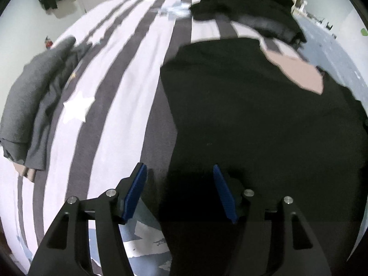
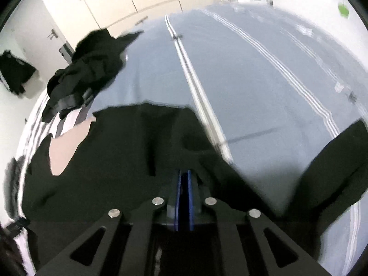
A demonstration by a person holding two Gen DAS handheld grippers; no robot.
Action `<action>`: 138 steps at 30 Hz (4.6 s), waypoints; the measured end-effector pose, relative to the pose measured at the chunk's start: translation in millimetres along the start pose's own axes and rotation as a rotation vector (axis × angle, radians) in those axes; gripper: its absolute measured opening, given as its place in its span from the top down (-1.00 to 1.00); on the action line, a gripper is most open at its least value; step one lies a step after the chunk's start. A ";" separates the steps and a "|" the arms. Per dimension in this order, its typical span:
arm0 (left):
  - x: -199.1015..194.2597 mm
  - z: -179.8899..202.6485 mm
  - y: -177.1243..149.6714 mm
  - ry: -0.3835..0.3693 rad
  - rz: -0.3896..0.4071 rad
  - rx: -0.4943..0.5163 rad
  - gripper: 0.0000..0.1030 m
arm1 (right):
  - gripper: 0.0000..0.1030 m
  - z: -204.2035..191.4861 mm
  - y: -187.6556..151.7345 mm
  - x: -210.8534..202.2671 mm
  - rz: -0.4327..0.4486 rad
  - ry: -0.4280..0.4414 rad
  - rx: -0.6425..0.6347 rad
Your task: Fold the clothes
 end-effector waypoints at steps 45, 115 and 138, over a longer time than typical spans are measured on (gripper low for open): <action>-13.4 105.6 -22.7 0.031 -0.026 0.021 -0.12 | 0.82 303.2 20.9 -132.2 0.178 -0.292 0.371; -29.0 -58.3 4.3 -0.126 0.026 -0.088 -0.12 | 0.10 -222.1 -133.8 -44.0 -0.088 0.074 -0.347; -1.8 42.5 64.1 -0.158 0.028 0.090 1.00 | 0.10 -92.4 -96.7 7.6 -0.116 -0.055 -0.113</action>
Point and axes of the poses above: each gripper's, at about its wrist camera, not at the fingertips, and x roughly the way its jaws point, z to its right, y to its top, the point moved 8 cm from there along x, roughly the way its jaws point, and after that the axes turned 1 degree about -y, right-handed, at the moved point
